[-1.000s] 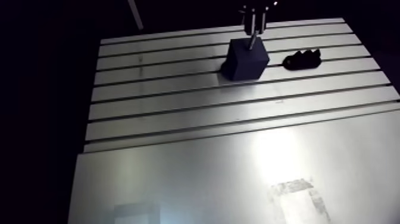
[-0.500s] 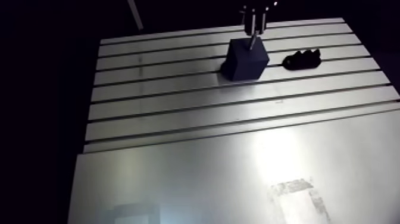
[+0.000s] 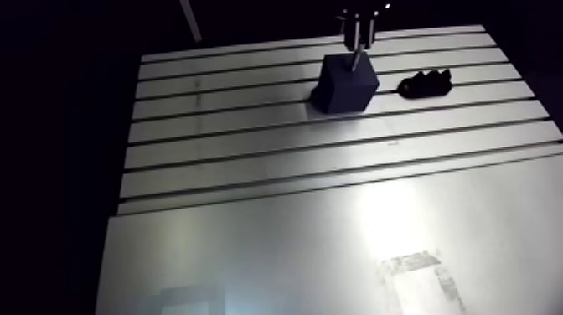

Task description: Pick up the M10 bolt and insert it into the hole until fully seated.

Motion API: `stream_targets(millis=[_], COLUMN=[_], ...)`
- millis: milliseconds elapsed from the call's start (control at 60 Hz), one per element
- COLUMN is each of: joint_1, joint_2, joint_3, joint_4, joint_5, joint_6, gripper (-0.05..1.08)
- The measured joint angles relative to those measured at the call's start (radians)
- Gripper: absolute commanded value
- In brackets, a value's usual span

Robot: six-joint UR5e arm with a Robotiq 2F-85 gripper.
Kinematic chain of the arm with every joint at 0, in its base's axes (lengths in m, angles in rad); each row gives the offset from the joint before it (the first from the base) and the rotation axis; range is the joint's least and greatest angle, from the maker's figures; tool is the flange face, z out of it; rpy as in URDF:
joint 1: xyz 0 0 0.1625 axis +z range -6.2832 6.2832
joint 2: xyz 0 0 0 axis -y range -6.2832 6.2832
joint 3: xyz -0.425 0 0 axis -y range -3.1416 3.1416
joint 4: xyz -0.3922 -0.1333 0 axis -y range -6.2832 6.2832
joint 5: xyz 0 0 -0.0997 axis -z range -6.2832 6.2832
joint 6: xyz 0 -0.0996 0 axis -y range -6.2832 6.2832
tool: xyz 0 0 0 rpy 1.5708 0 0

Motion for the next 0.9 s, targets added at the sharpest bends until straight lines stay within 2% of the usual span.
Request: stream_targets(millis=[900], joint_1=[0.001], joint_2=[0.001], joint_3=[0.001], joint_4=[-0.008], joint_5=[-0.005], joint_6=[0.001], gripper=[1.08])
